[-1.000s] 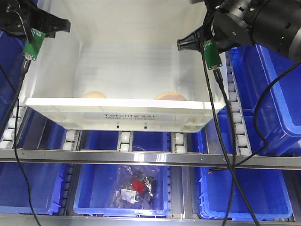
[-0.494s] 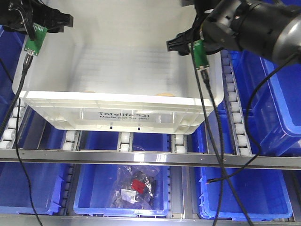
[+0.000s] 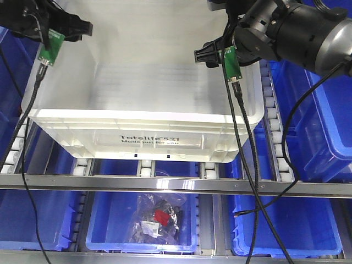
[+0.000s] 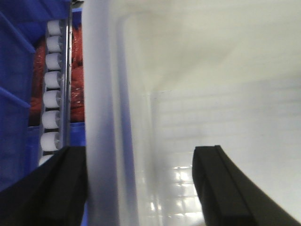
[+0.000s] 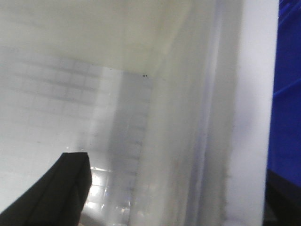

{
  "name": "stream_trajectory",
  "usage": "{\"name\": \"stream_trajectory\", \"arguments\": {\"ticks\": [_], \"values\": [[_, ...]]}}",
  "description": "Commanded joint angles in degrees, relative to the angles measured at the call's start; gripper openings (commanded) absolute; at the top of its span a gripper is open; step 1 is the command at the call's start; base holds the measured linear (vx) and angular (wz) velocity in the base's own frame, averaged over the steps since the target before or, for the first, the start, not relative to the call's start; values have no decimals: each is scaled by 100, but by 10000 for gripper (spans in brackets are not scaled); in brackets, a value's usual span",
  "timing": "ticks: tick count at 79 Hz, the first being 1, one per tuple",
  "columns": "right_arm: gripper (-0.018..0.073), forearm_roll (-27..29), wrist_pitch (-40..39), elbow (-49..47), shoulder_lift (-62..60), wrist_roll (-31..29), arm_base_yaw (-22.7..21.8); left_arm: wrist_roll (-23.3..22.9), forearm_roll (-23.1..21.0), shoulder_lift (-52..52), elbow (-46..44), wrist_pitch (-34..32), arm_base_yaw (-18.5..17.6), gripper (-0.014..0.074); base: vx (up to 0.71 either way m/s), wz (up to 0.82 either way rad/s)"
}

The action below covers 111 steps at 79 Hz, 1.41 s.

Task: Place moving items into box and shelve
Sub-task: 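Push the tote with both grippers farther onto the roller shelf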

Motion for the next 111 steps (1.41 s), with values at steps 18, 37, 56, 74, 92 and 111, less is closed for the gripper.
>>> {"name": "stream_trajectory", "arguments": {"ticks": [18, 37, 56, 74, 92, 111], "values": [[577, -976, -411, -260, 27, 319, 91, -374, 491, -241, -170, -465, -103, 551, 0, 0], [577, -1160, -208, -266, -313, 800, 98, -716, 829, -517, -170, -388, -103, 551, 0, 0], [571, -1379, -446, -260, -485, 881, 92, -919, 834, -728, -170, -313, -103, 551, 0, 0], [538, -1795, -30, -260, -425, 859, 98, -924, 828, -718, -170, 263, -103, 551, 0, 0], [550, -1933, 383, -260, 208, 1134, 91, -924, 828, -657, -170, 26, -103, 551, 0, 0], [559, -2110, 492, -260, 480, 1558, 104, -924, 842, -532, -170, 2, -103, 551, 0, 0]]}}
